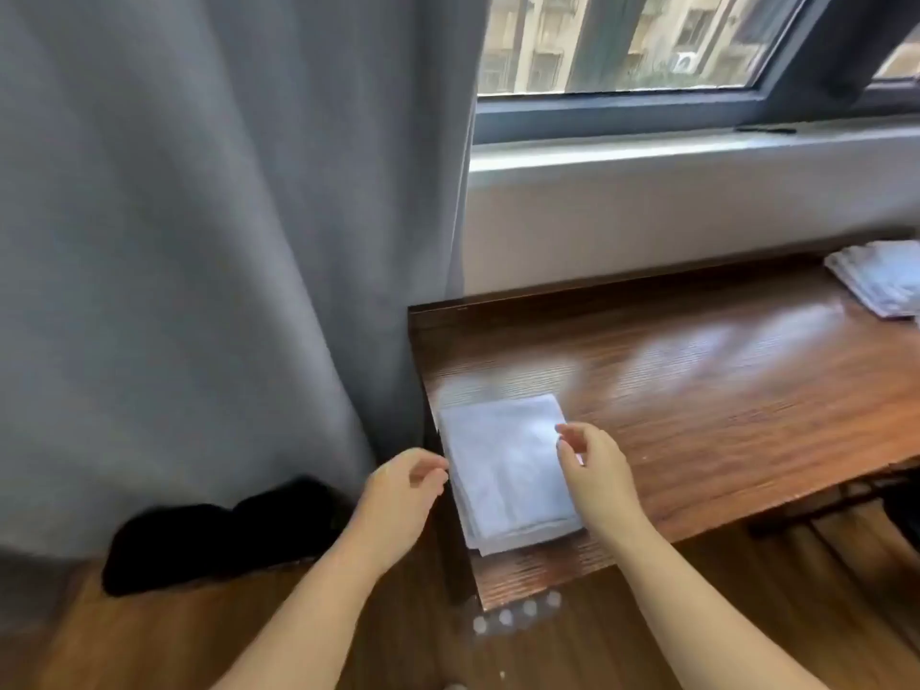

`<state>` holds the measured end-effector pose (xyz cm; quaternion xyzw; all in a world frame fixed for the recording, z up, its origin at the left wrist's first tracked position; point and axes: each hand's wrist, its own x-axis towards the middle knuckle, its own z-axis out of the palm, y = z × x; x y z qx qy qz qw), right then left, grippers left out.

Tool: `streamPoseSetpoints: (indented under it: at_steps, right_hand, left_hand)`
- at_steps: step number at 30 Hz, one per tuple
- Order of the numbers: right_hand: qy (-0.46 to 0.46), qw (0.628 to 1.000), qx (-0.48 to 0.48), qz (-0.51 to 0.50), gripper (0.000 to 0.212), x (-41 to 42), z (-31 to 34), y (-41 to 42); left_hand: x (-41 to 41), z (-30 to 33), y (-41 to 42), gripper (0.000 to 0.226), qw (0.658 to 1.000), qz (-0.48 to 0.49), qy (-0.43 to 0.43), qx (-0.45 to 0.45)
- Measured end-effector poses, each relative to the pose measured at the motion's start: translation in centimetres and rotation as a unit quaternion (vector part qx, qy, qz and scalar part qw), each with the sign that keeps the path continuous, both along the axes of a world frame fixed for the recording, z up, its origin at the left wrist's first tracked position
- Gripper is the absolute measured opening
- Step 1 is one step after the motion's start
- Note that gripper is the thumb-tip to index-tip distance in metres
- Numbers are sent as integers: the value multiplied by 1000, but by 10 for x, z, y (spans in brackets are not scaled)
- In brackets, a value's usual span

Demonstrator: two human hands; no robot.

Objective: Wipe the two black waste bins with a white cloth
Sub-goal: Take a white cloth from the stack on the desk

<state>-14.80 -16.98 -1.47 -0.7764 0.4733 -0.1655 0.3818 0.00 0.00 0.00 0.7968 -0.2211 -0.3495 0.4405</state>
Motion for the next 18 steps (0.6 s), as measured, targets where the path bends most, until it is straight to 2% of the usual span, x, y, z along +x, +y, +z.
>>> streamPoseSetpoints:
  at_steps: [3,6,8,10,14,16,18]
  right_hand:
    - [89,995,-40,-6,41,33,-24,-31]
    - [171,985,-30,5,52,49,-46,-45]
    - [177,984,-20,2,54,50,-55,-48]
    - [155,987,-41,-9,52,50,-60,-53]
    - [33,995,-79,-58,28,46,-51,-51]
    - [-27,998,-35,-36,22,41,-46,-48]
    - [-66,997,25,-6,25,35,-41,-43]
  left_hand:
    - [13,-13,-50,30,986,-61,-149,50]
    - [22,-29,-80,50,958,-101,-228,142]
    - [26,-40,-85,53,926,-139,-277,215]
    - [30,-50,-86,47,912,-140,-316,222]
    - [28,-55,-80,22,932,-89,-335,107]
    - [28,-54,-74,11,952,-75,-292,51]
    - [24,-49,-68,6,976,-68,-207,1]
